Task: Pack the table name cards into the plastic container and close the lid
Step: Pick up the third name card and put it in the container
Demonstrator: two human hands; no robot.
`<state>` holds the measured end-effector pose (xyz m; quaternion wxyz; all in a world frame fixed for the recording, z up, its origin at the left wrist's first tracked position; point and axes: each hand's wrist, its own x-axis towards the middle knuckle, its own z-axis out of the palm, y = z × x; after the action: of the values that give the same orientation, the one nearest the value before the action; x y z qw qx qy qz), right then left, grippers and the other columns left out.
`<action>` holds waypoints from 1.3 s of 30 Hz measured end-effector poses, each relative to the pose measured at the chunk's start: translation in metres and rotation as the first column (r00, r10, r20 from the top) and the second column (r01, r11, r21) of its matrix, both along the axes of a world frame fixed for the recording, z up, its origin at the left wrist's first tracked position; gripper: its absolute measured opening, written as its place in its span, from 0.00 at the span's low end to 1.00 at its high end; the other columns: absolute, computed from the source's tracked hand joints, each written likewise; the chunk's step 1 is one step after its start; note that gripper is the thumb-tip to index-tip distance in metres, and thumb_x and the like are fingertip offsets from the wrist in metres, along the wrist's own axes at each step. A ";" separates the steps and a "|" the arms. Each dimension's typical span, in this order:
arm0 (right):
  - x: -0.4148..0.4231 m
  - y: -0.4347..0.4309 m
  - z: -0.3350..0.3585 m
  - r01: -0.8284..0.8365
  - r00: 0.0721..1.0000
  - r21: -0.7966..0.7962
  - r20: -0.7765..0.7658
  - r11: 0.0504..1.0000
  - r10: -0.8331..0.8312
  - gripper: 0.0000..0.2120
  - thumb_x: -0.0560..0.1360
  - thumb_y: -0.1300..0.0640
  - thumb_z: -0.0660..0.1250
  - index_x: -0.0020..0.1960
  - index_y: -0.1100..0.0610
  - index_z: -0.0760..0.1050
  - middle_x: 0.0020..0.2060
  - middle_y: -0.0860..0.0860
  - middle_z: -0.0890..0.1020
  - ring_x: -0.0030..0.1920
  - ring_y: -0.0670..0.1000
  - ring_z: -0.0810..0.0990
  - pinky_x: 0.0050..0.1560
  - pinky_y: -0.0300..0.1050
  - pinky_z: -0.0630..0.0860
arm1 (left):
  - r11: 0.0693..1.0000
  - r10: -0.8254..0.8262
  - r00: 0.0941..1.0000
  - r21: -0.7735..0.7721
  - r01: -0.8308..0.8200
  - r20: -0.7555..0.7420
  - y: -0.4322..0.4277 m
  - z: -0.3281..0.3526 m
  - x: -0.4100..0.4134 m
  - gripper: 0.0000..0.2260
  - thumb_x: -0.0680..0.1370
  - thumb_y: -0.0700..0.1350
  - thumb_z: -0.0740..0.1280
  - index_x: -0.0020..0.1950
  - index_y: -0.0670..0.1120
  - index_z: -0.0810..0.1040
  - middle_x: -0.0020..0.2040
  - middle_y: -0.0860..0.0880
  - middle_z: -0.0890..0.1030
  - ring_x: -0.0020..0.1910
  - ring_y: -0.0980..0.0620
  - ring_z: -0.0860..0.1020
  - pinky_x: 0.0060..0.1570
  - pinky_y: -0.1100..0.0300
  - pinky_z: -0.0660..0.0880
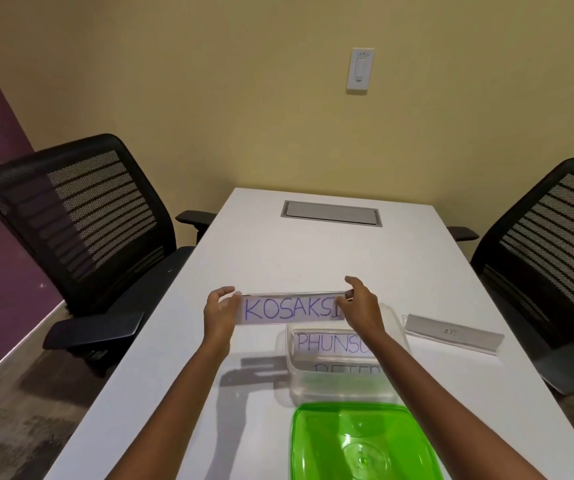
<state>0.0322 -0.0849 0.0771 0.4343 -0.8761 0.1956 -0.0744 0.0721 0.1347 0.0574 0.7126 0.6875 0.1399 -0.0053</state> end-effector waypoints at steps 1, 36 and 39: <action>-0.004 -0.005 -0.001 -0.005 1.000 0.003 -0.011 1.000 0.005 0.21 0.74 0.65 0.65 0.67 0.62 0.69 0.38 0.54 0.76 0.43 0.53 0.75 0.44 0.39 0.68 | 0.995 -0.051 0.998 0.085 0.049 0.022 -0.001 -0.001 -0.001 0.12 0.79 0.37 0.62 0.63 0.41 0.71 0.46 0.44 0.77 0.40 0.51 0.75 0.34 0.67 0.73; -0.020 -0.102 -0.042 -0.031 0.968 -0.151 -0.251 0.988 -0.008 0.18 0.75 0.62 0.64 0.65 0.62 0.73 0.64 0.59 0.77 0.65 0.57 0.74 0.65 0.46 0.70 | 0.666 -0.354 0.886 0.584 0.464 -0.301 -0.129 -0.031 -0.002 0.18 0.78 0.38 0.60 0.67 0.35 0.70 0.66 0.36 0.73 0.62 0.41 0.75 0.59 0.57 0.73; -0.016 -0.097 -0.052 -0.063 0.952 -0.138 -0.305 0.988 0.018 0.19 0.75 0.60 0.64 0.66 0.62 0.72 0.65 0.59 0.76 0.66 0.57 0.73 0.65 0.46 0.70 | 0.661 -0.336 0.878 0.579 0.478 -0.342 -0.130 -0.036 0.001 0.17 0.78 0.39 0.61 0.65 0.34 0.71 0.66 0.35 0.72 0.61 0.40 0.75 0.59 0.57 0.73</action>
<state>0.0163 -0.1819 0.0256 0.3351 -0.9105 0.2358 0.0557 0.0733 0.0052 0.0210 0.3922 0.8993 0.0474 -0.1877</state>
